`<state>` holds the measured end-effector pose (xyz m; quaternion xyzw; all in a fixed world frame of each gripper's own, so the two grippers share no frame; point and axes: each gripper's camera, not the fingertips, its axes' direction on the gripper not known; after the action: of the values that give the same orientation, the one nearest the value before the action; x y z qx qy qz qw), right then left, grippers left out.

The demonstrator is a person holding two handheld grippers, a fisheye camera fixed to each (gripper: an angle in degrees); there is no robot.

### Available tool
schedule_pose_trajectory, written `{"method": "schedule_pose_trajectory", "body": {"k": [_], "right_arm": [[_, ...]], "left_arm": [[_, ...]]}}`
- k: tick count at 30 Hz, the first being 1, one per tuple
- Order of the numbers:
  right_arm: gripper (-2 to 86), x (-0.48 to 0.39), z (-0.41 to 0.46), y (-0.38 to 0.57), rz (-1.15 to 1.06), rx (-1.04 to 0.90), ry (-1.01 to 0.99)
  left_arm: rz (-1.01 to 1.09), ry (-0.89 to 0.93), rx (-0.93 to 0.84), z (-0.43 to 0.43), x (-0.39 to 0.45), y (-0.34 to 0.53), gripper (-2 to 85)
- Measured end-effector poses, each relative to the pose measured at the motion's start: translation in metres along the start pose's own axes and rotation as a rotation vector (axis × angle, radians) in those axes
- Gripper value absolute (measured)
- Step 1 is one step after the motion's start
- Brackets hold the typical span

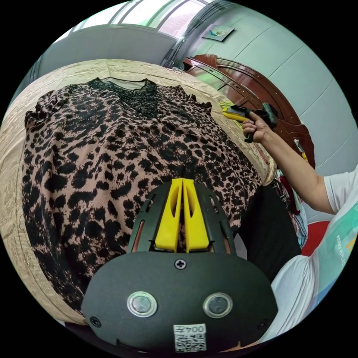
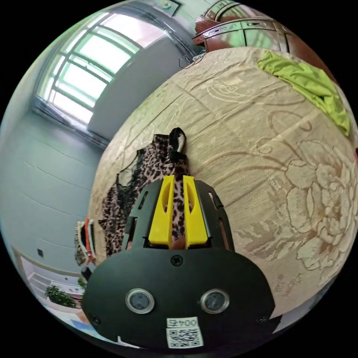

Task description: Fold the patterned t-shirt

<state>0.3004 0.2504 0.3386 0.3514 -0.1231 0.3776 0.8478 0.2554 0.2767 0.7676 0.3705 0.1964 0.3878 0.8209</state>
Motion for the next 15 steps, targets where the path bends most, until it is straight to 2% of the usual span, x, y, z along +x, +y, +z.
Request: {"method": "schedule_pose_trajectory", "body": {"k": [2,5,8,11,15], "right_arm": [[4.4,0.016,-0.004,0.020,0.024,0.004,-0.136],[3.5,0.041,0.005,0.047,0.066,-0.032,-0.282],[1.2,0.062,0.025,0.071,0.101,-0.068,-0.358],[-0.2,0.070,0.045,0.075,0.111,-0.125,-0.389],[-0.6,0.045,0.066,0.057,-0.057,-0.185,-0.398]], "left_arm": [[-0.027,0.005,-0.025,0.008,0.009,-0.012,1.5],[0.018,0.000,0.028,0.012,0.039,-0.053,2.8],[0.109,-0.026,0.008,0.041,0.076,-0.137,5.8],[0.233,-0.082,-0.089,0.102,0.121,-0.243,8.6],[0.404,-0.235,-0.229,0.216,0.189,-0.379,9.1]]}}
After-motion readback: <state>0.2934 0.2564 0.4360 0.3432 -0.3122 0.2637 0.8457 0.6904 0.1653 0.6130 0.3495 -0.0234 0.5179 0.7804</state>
